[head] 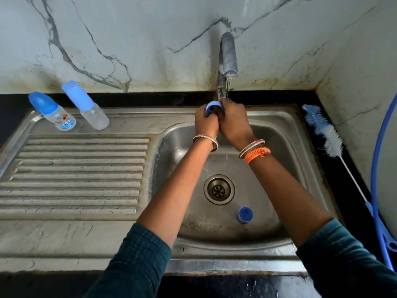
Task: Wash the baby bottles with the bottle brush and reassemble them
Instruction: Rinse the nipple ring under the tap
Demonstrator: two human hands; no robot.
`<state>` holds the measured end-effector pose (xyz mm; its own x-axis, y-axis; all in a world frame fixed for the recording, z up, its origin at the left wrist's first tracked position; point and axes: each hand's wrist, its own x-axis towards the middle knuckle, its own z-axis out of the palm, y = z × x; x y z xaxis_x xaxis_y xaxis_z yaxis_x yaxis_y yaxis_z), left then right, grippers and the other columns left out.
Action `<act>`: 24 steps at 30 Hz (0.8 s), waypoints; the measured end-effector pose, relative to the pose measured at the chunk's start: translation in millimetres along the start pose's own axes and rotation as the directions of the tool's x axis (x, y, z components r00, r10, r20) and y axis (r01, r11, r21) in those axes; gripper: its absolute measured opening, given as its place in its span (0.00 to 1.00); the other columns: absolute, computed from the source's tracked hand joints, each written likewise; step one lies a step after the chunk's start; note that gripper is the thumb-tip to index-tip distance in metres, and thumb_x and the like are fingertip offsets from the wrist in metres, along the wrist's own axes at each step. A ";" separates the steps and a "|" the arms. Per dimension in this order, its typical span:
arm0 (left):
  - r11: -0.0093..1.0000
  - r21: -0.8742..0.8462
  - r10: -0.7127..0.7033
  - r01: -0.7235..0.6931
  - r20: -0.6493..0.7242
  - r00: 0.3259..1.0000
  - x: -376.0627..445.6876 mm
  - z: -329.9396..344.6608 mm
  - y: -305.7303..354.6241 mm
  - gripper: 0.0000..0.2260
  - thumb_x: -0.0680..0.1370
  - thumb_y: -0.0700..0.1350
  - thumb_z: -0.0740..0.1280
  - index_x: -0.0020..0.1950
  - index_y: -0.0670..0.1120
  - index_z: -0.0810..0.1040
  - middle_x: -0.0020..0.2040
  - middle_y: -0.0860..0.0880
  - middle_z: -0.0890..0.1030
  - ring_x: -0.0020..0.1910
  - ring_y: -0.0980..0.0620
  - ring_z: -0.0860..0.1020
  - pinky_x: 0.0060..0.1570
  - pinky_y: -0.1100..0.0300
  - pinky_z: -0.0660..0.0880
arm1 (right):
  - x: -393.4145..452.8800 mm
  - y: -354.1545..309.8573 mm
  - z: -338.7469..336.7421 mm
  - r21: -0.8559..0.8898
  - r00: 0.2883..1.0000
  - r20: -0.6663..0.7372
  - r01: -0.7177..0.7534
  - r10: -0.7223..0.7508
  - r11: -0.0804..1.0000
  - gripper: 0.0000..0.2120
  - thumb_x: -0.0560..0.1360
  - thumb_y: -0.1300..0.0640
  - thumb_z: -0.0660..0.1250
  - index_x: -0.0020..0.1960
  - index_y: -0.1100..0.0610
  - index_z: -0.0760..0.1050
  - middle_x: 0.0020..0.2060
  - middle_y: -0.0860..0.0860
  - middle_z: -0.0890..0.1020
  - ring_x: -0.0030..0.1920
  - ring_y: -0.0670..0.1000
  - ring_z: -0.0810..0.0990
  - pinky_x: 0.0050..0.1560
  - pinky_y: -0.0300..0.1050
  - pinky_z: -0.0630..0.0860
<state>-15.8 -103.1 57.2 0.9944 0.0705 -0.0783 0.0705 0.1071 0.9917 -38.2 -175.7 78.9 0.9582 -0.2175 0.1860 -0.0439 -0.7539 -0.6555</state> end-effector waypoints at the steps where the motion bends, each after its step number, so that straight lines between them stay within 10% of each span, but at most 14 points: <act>1: 0.999 0.037 -0.011 0.013 -0.047 0.999 3.9 0.3 -1.1 0.19 0.62 0.38 0.57 0.47 0.34 0.79 0.35 0.45 0.76 0.37 0.49 0.72 0.37 0.59 0.69 | -1.9 -0.7 -0.8 -0.074 0.995 -0.004 0.097 -0.097 0.993 0.08 0.77 0.63 0.61 0.51 0.66 0.76 0.45 0.65 0.81 0.45 0.64 0.79 0.41 0.48 0.69; 5: 0.981 0.074 -0.180 0.179 0.004 0.984 19.7 -10.9 -6.7 0.09 0.72 0.30 0.64 0.35 0.40 0.76 0.23 0.53 0.76 0.27 0.54 0.74 0.26 0.64 0.74 | -11.8 10.1 -8.2 0.216 0.975 0.118 0.159 -0.187 0.964 0.22 0.70 0.66 0.61 0.65 0.64 0.73 0.52 0.61 0.81 0.49 0.55 0.80 0.49 0.40 0.72; 8: 0.954 0.288 0.049 -0.087 0.138 0.989 15.2 -18.7 -5.9 0.06 0.72 0.40 0.67 0.36 0.41 0.81 0.29 0.46 0.79 0.26 0.60 0.75 0.27 0.65 0.75 | -11.3 15.4 -15.4 0.539 0.963 0.257 -0.215 0.084 0.815 0.10 0.77 0.54 0.67 0.56 0.55 0.76 0.47 0.57 0.83 0.43 0.56 0.84 0.42 0.48 0.80; 11: 0.897 0.345 0.210 -0.275 0.215 0.954 5.1 -15.9 -2.0 0.07 0.72 0.39 0.68 0.42 0.35 0.83 0.29 0.49 0.78 0.25 0.66 0.72 0.26 0.71 0.70 | -2.5 22.2 -18.3 0.552 0.962 0.206 -0.266 0.180 0.790 0.16 0.71 0.50 0.74 0.52 0.58 0.74 0.50 0.60 0.82 0.45 0.56 0.84 0.45 0.53 0.82; 14: 0.998 0.046 -0.056 0.050 0.162 0.985 9.0 -11.1 0.9 0.09 0.73 0.30 0.64 0.49 0.34 0.81 0.28 0.54 0.81 0.27 0.62 0.76 0.30 0.67 0.75 | 0.0 21.5 -14.3 0.533 0.989 0.106 -0.143 0.103 0.834 0.16 0.68 0.66 0.75 0.55 0.63 0.77 0.49 0.57 0.82 0.46 0.46 0.80 0.47 0.34 0.77; 17: 0.802 -0.342 -0.389 0.490 0.324 0.862 1.5 -13.7 12.4 0.15 0.76 0.27 0.52 0.47 0.39 0.76 0.31 0.46 0.82 0.27 0.55 0.78 0.33 0.63 0.78 | -2.2 22.0 -9.9 0.494 0.998 0.028 -0.069 0.063 0.867 0.20 0.65 0.73 0.72 0.55 0.62 0.74 0.47 0.51 0.81 0.46 0.44 0.80 0.48 0.33 0.76; 24: 0.741 -0.332 -0.481 0.583 0.344 0.807 -9.5 -28.2 16.5 0.09 0.80 0.42 0.60 0.44 0.40 0.76 0.26 0.49 0.78 0.26 0.55 0.78 0.36 0.61 0.77 | -7.9 21.1 -7.6 0.150 0.997 0.048 0.050 -0.058 0.987 0.14 0.72 0.52 0.71 0.52 0.60 0.75 0.45 0.56 0.82 0.46 0.55 0.80 0.47 0.49 0.77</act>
<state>-26.3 -74.0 71.5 0.7953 -0.3356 -0.5049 0.6062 0.4500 0.6557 -48.8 -194.6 69.2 0.9716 -0.1434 0.1884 0.0472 -0.6624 -0.7477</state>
